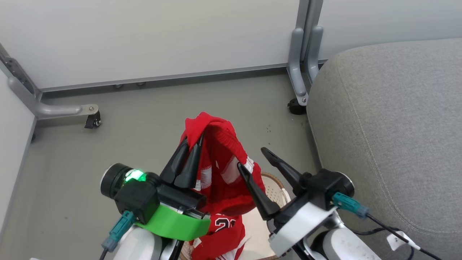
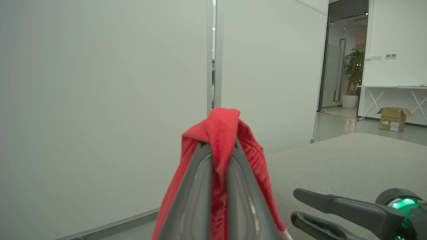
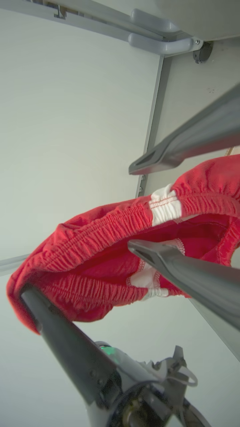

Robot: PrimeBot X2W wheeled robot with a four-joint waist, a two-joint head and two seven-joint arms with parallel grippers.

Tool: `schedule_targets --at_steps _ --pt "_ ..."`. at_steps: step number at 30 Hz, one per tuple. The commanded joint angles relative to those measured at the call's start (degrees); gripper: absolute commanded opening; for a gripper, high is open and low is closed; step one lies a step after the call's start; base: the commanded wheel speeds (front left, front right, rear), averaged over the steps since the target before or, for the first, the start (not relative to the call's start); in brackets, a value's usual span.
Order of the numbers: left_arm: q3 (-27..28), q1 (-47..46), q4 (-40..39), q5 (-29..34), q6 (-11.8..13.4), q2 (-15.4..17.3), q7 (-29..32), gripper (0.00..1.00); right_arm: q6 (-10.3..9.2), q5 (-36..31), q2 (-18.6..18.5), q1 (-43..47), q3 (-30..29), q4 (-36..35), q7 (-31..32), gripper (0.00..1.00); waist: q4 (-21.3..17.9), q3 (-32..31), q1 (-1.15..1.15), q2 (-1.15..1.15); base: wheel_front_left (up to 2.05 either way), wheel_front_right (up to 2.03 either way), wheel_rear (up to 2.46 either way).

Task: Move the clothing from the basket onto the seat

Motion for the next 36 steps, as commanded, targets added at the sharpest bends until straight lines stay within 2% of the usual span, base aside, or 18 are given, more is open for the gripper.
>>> schedule_targets --at_steps 1,6,14,15,17,36 --pt "-0.2 -0.69 -0.02 0.25 -0.29 0.19 -0.03 0.0 -0.02 0.85 -0.48 -1.76 1.85 0.99 0.2 1.0 0.33 0.18 0.0 0.0 0.0 0.0 0.0" --pt "-1.43 -1.38 0.17 -0.16 -0.42 0.14 -0.04 0.0 -0.02 0.96 -1.33 -7.28 6.25 6.11 -0.04 1.0 1.25 0.28 0.0 0.0 0.0 0.0 0.0" --pt "-3.03 -1.77 0.42 -0.75 -0.44 0.31 -0.04 0.0 -0.02 2.06 -0.57 -13.02 9.64 15.16 -1.54 1.0 2.13 0.55 0.0 0.0 0.0 0.0 0.0" --pt "-3.1 -1.72 0.41 -0.77 -0.45 0.32 -0.04 0.0 -0.02 2.6 -0.48 -13.58 10.47 15.94 -1.71 0.71 2.18 0.54 0.0 0.0 0.0 0.0 0.0" --pt "-3.23 -1.71 0.36 -0.85 -0.45 0.36 -0.04 0.0 -0.02 3.82 -0.32 -14.3 11.71 17.21 -1.89 0.0 2.19 0.52 0.0 0.0 0.0 0.0 0.0" --pt "-2.95 -1.17 0.93 -0.8 -0.45 0.09 -0.04 0.0 -0.02 7.64 -0.4 -17.33 14.58 21.71 -4.64 0.0 2.54 0.47 0.0 0.0 0.0 0.0 0.0"
